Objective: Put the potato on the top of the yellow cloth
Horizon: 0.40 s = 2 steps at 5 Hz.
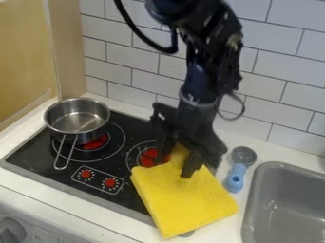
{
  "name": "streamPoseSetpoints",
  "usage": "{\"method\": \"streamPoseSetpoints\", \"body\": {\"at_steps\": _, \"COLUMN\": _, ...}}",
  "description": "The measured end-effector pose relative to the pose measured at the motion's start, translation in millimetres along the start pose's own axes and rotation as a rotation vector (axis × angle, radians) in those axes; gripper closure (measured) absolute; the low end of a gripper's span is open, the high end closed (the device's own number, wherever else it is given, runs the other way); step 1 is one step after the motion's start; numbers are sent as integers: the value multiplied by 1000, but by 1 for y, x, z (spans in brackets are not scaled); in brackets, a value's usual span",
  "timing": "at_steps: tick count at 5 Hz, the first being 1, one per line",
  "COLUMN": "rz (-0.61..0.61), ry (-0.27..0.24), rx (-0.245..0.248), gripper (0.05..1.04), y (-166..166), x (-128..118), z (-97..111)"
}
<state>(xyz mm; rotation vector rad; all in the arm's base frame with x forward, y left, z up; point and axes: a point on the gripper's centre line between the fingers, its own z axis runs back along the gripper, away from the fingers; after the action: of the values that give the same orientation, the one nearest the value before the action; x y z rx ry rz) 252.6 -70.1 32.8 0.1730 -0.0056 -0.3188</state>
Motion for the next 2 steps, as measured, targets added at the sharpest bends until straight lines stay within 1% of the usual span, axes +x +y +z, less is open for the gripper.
{"method": "streamPoseSetpoints", "body": {"at_steps": 1, "rz": 2, "ry": 47, "rx": -14, "gripper": 514, "y": -5, "x": -8, "z": -12}}
{"method": "streamPoseSetpoints", "body": {"at_steps": 2, "rz": 1, "ry": 47, "rx": -25, "gripper": 438, "y": -7, "x": -9, "z": -15}}
